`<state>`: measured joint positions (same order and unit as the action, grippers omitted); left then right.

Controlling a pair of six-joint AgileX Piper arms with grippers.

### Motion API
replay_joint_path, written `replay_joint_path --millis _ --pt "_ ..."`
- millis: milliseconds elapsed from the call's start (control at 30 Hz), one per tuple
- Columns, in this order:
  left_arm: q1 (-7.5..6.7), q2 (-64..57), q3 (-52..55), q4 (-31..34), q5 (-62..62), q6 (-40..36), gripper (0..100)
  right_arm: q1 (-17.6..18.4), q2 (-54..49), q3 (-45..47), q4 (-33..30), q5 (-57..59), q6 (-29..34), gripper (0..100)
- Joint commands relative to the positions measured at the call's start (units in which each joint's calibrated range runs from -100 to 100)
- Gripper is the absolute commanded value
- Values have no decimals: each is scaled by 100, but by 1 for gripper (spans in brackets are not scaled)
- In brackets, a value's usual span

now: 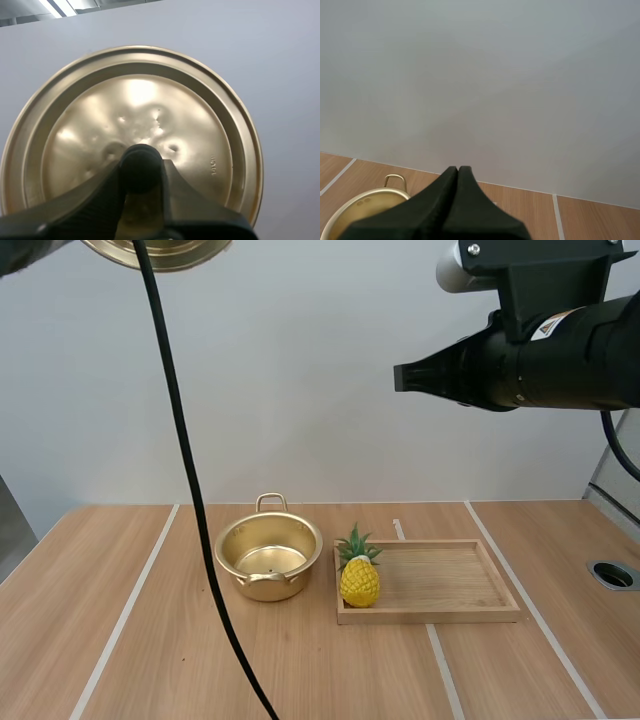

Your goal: Open the pot, put the pineapple inside, and close it

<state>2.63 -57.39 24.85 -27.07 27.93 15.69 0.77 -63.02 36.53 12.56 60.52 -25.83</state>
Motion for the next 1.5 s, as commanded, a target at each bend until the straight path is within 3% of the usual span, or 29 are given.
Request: replay_joint_path --millis 0,467,733,967,1467 --pt "18 -28 -26 39 -10 -62 0 -17 -6 -36 122 -5 -62 0" --pt "18 -28 -26 39 -10 -62 0 -17 739 -36 389 -48 -218 0" --pt "18 -28 -26 39 -10 -62 0 -17 1300 -36 820 18 -810 0" --pt "18 -28 -26 39 -10 -62 0 -17 1574 -36 1272 661 -1122 0" --pt "18 -28 -26 39 -10 -62 0 -17 1755 -36 1323 2017 -1148 0"
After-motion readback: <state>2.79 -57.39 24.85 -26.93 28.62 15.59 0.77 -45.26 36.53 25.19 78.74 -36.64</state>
